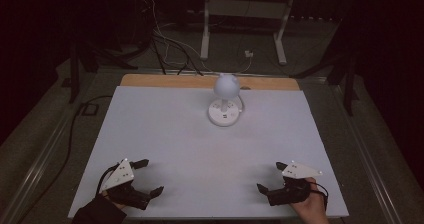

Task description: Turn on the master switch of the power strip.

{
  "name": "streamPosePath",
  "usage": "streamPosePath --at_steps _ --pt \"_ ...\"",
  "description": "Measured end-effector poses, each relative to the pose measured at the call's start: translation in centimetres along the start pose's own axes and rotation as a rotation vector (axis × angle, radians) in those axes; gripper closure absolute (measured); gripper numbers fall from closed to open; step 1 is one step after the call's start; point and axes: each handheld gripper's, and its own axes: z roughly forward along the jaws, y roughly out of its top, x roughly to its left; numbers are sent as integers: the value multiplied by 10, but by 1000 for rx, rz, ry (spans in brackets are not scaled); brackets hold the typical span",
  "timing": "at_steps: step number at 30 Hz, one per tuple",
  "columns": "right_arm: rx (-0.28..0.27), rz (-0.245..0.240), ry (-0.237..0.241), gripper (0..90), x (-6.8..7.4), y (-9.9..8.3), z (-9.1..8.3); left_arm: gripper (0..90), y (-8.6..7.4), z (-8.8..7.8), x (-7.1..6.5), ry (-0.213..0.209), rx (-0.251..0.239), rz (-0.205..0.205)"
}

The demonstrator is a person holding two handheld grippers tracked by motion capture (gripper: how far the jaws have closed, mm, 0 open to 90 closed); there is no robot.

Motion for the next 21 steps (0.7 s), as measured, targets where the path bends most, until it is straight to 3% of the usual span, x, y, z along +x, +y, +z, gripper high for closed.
streamPosePath --at_steps 9,21 --pt "3 32 37 0 -3 13 -2 1 0 -1 0 -2 -6 -6" --pt "-18 26 25 0 -10 30 -7 1 0 -1 0 -6 -11 -7"
